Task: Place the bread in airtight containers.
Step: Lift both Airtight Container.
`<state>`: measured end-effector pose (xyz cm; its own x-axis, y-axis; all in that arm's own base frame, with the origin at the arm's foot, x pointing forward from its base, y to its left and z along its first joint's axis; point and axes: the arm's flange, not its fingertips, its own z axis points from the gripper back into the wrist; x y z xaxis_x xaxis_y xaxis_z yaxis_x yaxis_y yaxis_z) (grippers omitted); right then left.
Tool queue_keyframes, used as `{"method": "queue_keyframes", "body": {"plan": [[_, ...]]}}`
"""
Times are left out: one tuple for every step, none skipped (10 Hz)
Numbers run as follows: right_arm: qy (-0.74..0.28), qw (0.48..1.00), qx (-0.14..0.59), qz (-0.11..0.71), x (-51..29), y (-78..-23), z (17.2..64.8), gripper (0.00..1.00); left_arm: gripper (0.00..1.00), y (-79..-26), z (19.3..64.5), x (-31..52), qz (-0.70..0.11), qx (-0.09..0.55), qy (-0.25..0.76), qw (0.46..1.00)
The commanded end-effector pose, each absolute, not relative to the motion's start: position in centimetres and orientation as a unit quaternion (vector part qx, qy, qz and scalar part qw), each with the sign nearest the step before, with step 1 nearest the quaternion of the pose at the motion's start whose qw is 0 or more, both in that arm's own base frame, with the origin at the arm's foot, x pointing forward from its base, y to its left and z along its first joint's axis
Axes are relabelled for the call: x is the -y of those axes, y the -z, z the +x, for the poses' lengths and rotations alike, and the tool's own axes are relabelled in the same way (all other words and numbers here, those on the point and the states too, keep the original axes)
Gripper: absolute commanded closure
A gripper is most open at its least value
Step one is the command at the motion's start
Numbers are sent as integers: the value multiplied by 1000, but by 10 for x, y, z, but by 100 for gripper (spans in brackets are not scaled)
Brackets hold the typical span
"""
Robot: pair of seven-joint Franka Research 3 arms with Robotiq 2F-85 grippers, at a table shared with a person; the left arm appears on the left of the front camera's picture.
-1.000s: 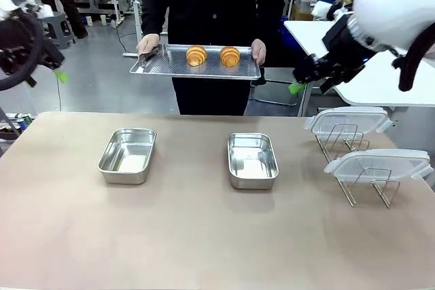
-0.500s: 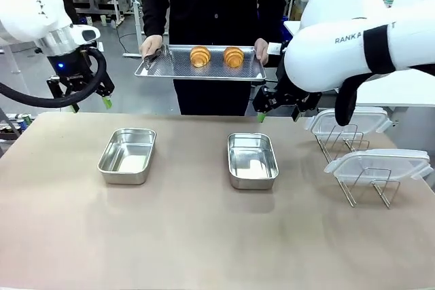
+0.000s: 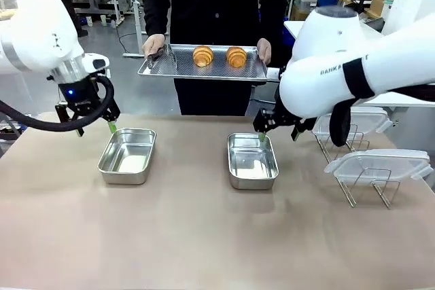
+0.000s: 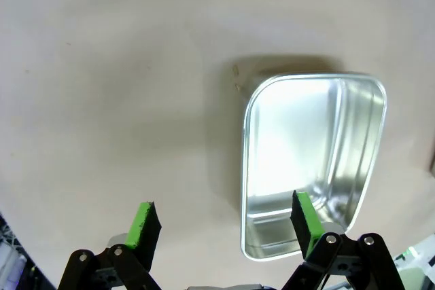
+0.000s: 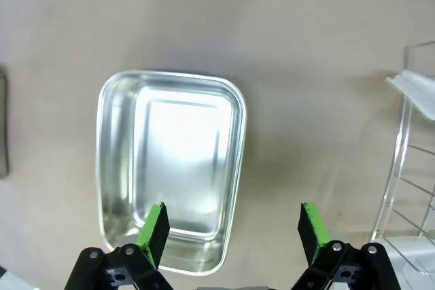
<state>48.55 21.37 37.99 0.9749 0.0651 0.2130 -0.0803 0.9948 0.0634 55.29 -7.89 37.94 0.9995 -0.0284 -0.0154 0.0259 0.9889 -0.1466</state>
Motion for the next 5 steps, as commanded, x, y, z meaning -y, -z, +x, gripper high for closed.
{"method": "queue_keyframes", "body": {"plan": [[-25, 992, 118, 30, -217, -360, 481, 0, 0, -371, 535, 88, -84, 1, 15, 996], [-23, 992, 118, 28, -216, -351, 479, 0, 0, -360, 534, 91, -82, -4, 19, 996], [-16, 993, 113, 29, -217, -340, 478, 0, 0, -349, 532, 96, -72, -10, 20, 997], [-14, 994, 104, 32, -217, -330, 478, 0, 0, -344, 528, 99, -56, -10, 20, 998], [-13, 994, 100, 33, -218, -323, 477, 0, 0, -341, 525, 101, -45, 0, 20, 999]]}}
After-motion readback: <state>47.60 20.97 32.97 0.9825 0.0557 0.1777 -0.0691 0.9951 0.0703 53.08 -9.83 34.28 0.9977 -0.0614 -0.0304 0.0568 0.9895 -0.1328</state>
